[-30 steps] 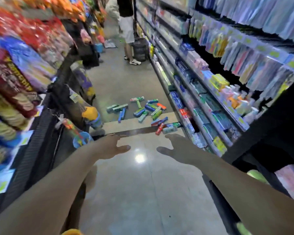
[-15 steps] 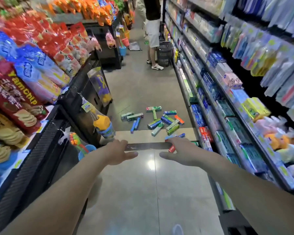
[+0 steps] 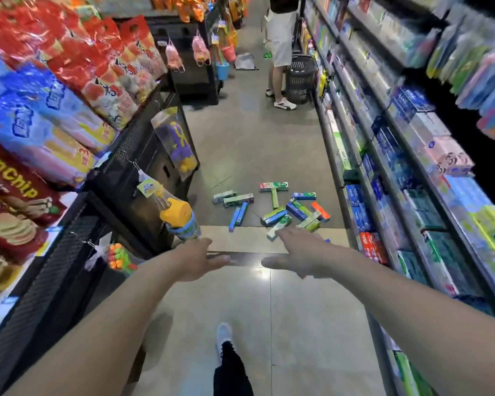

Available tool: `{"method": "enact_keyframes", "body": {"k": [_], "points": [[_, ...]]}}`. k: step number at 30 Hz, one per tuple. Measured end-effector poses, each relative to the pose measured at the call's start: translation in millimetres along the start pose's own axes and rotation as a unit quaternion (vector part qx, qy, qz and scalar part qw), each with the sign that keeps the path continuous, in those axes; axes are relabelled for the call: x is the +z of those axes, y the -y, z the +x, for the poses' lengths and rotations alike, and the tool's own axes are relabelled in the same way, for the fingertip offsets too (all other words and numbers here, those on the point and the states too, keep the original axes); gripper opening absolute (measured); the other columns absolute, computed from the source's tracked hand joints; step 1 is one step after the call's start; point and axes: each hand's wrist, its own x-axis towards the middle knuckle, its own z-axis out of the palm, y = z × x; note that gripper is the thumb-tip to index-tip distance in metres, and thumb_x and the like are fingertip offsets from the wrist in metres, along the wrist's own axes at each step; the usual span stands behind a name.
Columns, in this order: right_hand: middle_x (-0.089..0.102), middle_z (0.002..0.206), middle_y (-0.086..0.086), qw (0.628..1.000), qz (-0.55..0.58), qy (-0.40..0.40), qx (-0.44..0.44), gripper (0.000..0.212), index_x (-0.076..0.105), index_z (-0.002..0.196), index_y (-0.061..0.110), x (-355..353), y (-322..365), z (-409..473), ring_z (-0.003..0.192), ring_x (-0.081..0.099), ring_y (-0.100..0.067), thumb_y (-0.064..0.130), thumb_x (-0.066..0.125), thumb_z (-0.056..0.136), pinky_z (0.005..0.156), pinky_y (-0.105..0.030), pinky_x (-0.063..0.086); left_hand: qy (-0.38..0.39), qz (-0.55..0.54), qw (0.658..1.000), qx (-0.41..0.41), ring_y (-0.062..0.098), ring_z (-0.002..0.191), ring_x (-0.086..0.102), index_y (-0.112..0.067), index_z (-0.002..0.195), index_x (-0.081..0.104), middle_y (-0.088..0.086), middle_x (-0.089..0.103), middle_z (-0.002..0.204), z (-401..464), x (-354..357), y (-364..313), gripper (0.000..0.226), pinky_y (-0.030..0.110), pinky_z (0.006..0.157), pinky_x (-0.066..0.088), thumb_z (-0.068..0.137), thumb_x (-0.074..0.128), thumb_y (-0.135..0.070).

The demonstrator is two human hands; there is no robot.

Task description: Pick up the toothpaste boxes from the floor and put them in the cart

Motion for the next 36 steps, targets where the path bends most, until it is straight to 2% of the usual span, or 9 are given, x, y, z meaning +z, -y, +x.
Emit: {"method": "enact_keyframes", "body": {"k": [3, 6, 7, 11, 14, 18, 22, 29, 36], "points": [[0.031, 0.157, -0.006, 1.0, -0.011, 0.0, 0.005, 0.099, 0.024, 0.154, 0.019, -26, 9, 52, 0.143, 0.027, -0.027, 0.083, 0.041, 0.08, 0.111, -0.046, 0.029, 0.011, -0.007, 1.0, -0.002, 0.028, 0.109, 0.056, -0.014, 0.137, 0.044, 0.009, 0.055, 0.134, 40, -36, 17, 0.107, 0.036, 0.088, 0.047, 0.066, 0.038, -0.094], [0.038, 0.152, -0.004, 1.0, 0.004, -0.01, 0.029, 0.099, 0.027, 0.152, 0.02, -50, 17, 103, 0.139, 0.033, -0.025, 0.084, 0.042, 0.078, 0.104, -0.043, 0.034, 0.032, -0.003, 0.999, -0.006, 0.03, 0.132, 0.046, -0.013, 0.151, 0.03, 0.01, 0.041, 0.151, 88, -72, 37, 0.093, 0.037, 0.102, 0.04, 0.084, 0.043, -0.078], [0.038, 0.151, -0.003, 0.999, 0.006, -0.01, 0.037, 0.098, 0.027, 0.152, 0.021, -58, 20, 118, 0.139, 0.033, -0.025, 0.083, 0.042, 0.079, 0.104, -0.043, 0.034, 0.037, -0.001, 0.999, 0.0, 0.029, 0.134, 0.044, -0.014, 0.151, 0.03, 0.009, 0.04, 0.152, 102, -85, 43, 0.087, 0.036, 0.103, 0.038, 0.088, 0.044, -0.073], [0.039, 0.151, -0.003, 0.998, 0.012, -0.026, 0.047, 0.091, 0.033, 0.148, 0.019, -91, 32, 171, 0.137, 0.035, -0.026, 0.08, 0.044, 0.081, 0.103, -0.041, 0.034, 0.055, 0.028, 0.998, -0.002, 0.029, 0.127, 0.049, -0.014, 0.141, 0.04, 0.008, 0.049, 0.141, 160, -134, 64, 0.078, 0.035, 0.096, 0.04, 0.089, 0.042, -0.073], [0.033, 0.156, -0.002, 0.998, 0.025, -0.019, 0.054, 0.095, 0.028, 0.152, 0.018, -111, 34, 209, 0.141, 0.03, -0.025, 0.08, 0.044, 0.081, 0.109, -0.042, 0.031, 0.069, 0.021, 0.997, 0.003, 0.026, 0.113, 0.057, -0.02, 0.135, 0.044, 0.004, 0.06, 0.124, 197, -160, 75, 0.083, 0.041, 0.098, 0.046, 0.08, 0.042, -0.082], [0.031, 0.157, -0.003, 0.997, 0.03, -0.007, 0.064, 0.097, 0.024, 0.153, 0.018, -130, 21, 258, 0.143, 0.029, -0.026, 0.08, 0.044, 0.081, 0.113, -0.043, 0.031, 0.087, 0.046, 0.995, 0.016, 0.028, 0.132, 0.045, -0.022, 0.147, 0.036, 0.008, 0.044, 0.147, 251, -184, 75, 0.073, 0.039, 0.107, 0.039, 0.092, 0.041, -0.07], [0.031, 0.157, -0.004, 0.997, 0.036, 0.023, 0.065, 0.096, 0.024, 0.154, 0.017, -147, -7, 315, 0.142, 0.03, -0.027, 0.078, 0.044, 0.083, 0.112, -0.042, 0.03, 0.08, 0.018, 0.997, 0.01, 0.027, 0.14, 0.037, -0.013, 0.152, 0.028, 0.01, 0.034, 0.156, 307, -208, 63, 0.086, 0.037, 0.111, 0.034, 0.09, 0.042, -0.071], [0.037, 0.153, -0.007, 0.995, 0.043, 0.062, 0.07, 0.092, 0.032, 0.149, 0.013, -200, -61, 416, 0.138, 0.036, -0.029, 0.077, 0.045, 0.084, 0.106, -0.041, 0.034, 0.095, -0.02, 0.995, -0.006, 0.028, 0.143, 0.033, -0.01, 0.155, 0.023, 0.012, 0.03, 0.158, 398, -251, 40, 0.08, 0.034, 0.112, 0.03, 0.096, 0.046, -0.06], [0.044, 0.148, -0.01, 0.994, 0.031, 0.07, 0.08, 0.082, 0.035, 0.146, 0.014, -227, -83, 507, 0.13, 0.046, -0.03, 0.071, 0.046, 0.089, 0.099, -0.04, 0.04, 0.112, -0.058, 0.992, -0.025, 0.028, 0.141, 0.037, -0.011, 0.153, 0.027, 0.011, 0.033, 0.157, 481, -275, 53, 0.083, 0.037, 0.114, 0.033, 0.092, 0.049, -0.064]]}}
